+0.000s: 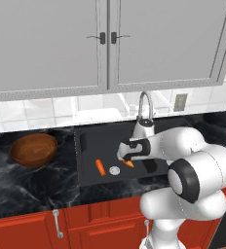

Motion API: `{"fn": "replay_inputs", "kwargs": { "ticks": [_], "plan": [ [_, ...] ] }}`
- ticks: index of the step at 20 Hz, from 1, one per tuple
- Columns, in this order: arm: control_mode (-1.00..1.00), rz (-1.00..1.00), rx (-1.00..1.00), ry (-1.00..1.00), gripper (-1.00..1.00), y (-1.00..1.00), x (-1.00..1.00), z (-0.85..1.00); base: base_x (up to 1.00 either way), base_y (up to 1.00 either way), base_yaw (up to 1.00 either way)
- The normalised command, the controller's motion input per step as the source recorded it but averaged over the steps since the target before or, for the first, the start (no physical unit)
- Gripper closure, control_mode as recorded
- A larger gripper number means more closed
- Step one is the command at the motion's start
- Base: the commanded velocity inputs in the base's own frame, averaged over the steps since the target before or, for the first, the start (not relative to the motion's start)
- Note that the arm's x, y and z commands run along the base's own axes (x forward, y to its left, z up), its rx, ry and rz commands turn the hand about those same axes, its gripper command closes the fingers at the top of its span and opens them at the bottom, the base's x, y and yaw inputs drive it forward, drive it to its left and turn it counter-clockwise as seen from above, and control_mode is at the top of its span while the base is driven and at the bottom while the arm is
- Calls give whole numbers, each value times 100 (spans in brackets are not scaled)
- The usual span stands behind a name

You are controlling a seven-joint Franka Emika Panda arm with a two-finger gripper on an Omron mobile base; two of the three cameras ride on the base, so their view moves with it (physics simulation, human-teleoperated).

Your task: Pick the carrots from the sink and place them in one bowl. Place the mango in the other bowl. Then turn off the sink faucet.

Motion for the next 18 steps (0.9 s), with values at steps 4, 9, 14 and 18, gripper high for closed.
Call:
{"fn": "replay_inputs", "kwargs": {
  "ticks": [4,9,14,18],
  "plan": [
    [-100,0,0,0,-100,0,12,-18,0,0,0],
    [-100,0,0,0,-100,0,12,-15,0,0,0],
    [-100,0,0,0,-100,0,8,-10,0,0,0],
    [-100,0,0,0,-100,0,9,-6,0,0,0]
  ]
}}
